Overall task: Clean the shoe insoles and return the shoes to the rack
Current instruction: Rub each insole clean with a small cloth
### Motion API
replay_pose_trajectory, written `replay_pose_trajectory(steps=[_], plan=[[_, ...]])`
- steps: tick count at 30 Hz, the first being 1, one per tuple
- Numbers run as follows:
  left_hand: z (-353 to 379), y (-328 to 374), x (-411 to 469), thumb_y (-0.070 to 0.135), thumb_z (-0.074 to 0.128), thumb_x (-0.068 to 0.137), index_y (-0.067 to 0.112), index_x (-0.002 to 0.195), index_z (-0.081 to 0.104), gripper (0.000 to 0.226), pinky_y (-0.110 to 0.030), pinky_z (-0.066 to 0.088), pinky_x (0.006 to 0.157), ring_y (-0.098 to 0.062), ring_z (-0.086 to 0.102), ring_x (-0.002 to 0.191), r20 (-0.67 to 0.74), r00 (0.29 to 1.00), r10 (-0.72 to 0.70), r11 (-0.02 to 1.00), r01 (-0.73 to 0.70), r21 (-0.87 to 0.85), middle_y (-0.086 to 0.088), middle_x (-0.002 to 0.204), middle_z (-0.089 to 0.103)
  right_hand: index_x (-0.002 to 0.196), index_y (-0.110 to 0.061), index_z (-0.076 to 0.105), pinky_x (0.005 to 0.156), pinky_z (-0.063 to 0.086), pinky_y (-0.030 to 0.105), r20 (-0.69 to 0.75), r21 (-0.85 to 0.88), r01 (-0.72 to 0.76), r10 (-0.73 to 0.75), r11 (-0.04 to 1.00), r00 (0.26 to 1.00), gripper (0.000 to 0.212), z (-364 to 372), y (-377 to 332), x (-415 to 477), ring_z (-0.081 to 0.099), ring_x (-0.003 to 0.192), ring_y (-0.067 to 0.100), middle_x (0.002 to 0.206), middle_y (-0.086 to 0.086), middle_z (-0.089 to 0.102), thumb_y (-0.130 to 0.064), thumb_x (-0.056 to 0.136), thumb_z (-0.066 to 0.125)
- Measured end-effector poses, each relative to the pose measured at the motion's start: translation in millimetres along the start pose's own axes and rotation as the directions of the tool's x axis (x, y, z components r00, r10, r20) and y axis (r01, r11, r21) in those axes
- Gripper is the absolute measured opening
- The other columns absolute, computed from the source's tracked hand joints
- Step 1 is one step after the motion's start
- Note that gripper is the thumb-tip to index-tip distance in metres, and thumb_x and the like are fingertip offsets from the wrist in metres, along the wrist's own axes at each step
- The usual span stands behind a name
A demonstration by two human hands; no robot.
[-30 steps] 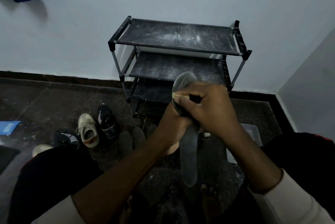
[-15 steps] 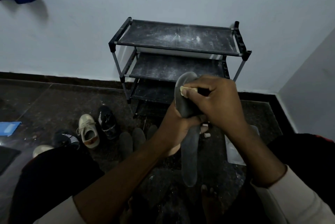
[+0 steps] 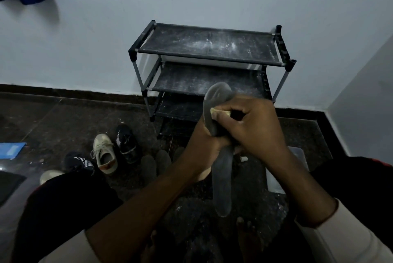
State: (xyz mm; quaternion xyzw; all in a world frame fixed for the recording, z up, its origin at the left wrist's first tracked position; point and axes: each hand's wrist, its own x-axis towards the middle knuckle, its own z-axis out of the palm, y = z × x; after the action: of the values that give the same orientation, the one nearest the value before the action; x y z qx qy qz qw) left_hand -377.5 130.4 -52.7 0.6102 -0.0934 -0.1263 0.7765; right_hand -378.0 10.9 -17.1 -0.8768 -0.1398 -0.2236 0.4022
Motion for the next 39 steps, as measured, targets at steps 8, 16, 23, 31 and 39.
replay_pose_trajectory(steps=[8,16,23,31,39], plan=[[-7.0,-4.8,-1.1,-0.017,0.055,0.091,0.000,0.127,0.051,0.040,-0.031,0.058,0.074,-0.022,0.070,0.097,0.080,0.996,0.023,1.000,-0.023,-0.005,-0.007,0.102,0.070,0.094,-0.019,0.081,0.076,0.058,0.031,-0.036,-0.022,0.026,-0.027,0.999,0.999,0.008,4.9,-3.0,-0.9,0.069,0.080,0.002,0.090,-0.009,0.076,-0.018,0.088,0.077],[-4.5,-5.5,-3.8,-0.017,0.053,0.093,0.006,0.147,0.037,0.061,-0.041,0.061,0.083,-0.024,0.068,0.109,0.101,0.995,-0.008,0.997,0.017,-0.081,-0.024,0.131,0.059,0.093,-0.017,0.081,0.074,0.056,0.034,-0.104,-0.026,0.016,-0.019,1.000,0.994,0.007,2.7,-2.5,4.2,0.067,0.077,0.005,0.085,-0.007,0.074,-0.017,0.088,0.076],[-6.2,-2.6,-8.6,-0.015,0.059,0.091,0.015,0.142,0.046,0.060,-0.052,0.059,0.086,-0.026,0.071,0.105,0.114,0.991,-0.065,0.992,0.077,-0.099,-0.013,0.122,0.068,0.093,-0.017,0.081,0.070,0.056,0.033,-0.153,-0.018,-0.019,0.016,1.000,0.988,0.007,-8.8,6.8,9.3,0.066,0.072,0.004,0.080,-0.008,0.071,-0.019,0.088,0.077],[-6.8,-1.2,-6.6,-0.014,0.057,0.093,0.012,0.138,0.048,0.053,-0.047,0.062,0.081,-0.024,0.072,0.101,0.098,0.995,-0.035,0.996,0.044,-0.084,-0.007,0.113,0.072,0.093,-0.019,0.081,0.072,0.058,0.034,-0.126,-0.013,-0.033,0.031,0.999,0.992,0.006,-7.1,6.0,5.9,0.067,0.074,0.003,0.083,-0.009,0.074,-0.019,0.088,0.077],[-8.2,-0.7,-4.6,-0.013,0.058,0.093,0.011,0.136,0.050,0.050,-0.042,0.061,0.079,-0.026,0.071,0.106,0.081,0.996,-0.040,0.993,0.048,-0.104,-0.008,0.119,0.070,0.092,-0.019,0.081,0.073,0.058,0.035,-0.081,-0.042,-0.025,0.021,0.999,0.996,0.006,-4.2,5.0,1.3,0.067,0.074,0.003,0.083,-0.010,0.074,-0.020,0.088,0.077]])
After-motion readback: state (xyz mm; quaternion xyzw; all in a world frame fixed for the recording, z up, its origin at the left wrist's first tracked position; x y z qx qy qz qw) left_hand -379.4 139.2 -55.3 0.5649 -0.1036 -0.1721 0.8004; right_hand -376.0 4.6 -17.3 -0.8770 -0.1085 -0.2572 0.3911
